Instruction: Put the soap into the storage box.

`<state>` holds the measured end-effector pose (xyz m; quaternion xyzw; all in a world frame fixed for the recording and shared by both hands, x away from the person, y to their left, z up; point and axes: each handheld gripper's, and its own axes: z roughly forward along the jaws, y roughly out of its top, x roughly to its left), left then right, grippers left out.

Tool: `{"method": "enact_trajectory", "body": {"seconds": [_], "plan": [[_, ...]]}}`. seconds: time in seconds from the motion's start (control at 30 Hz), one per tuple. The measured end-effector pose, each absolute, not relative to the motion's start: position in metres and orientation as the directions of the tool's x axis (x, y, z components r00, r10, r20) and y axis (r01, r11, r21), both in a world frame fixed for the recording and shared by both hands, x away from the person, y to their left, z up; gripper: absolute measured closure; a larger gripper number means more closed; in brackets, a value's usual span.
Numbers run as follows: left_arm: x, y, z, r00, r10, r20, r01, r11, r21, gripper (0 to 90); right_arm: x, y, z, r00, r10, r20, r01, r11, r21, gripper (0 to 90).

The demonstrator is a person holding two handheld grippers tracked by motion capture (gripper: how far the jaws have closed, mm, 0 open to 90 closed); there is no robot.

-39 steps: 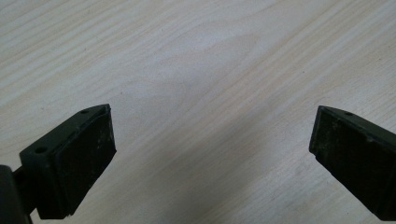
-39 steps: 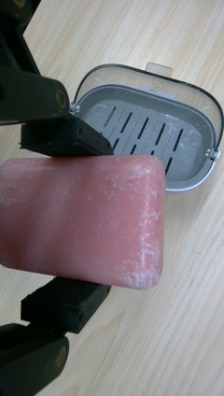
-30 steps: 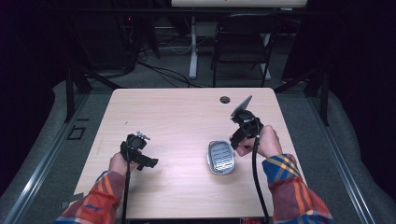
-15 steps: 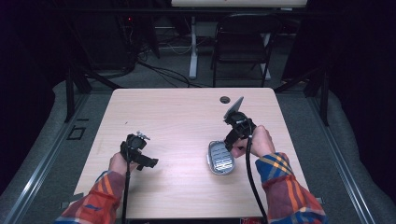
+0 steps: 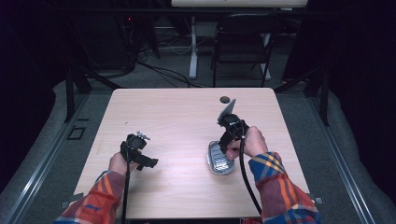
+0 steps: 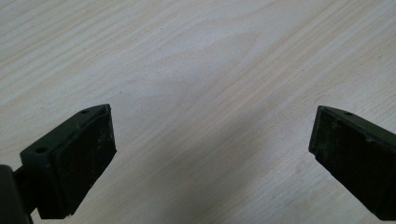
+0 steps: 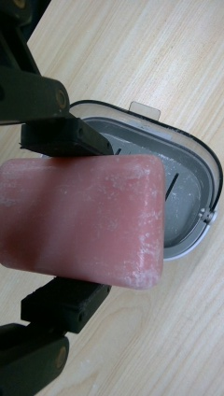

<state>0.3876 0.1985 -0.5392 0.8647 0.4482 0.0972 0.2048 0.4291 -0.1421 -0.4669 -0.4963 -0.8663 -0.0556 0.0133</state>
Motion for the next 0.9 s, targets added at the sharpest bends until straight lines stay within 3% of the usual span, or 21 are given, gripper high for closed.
{"method": "enact_trajectory", "body": {"seconds": [0.9], "plan": [[0.388, 0.199, -0.54, 0.582, 0.813, -0.014, 0.734, -0.519, 0.438, 0.6, 0.435, -0.113, -0.488, -0.498, 0.866, 0.041, 0.867, 0.498, 0.004, 37.2]]}}
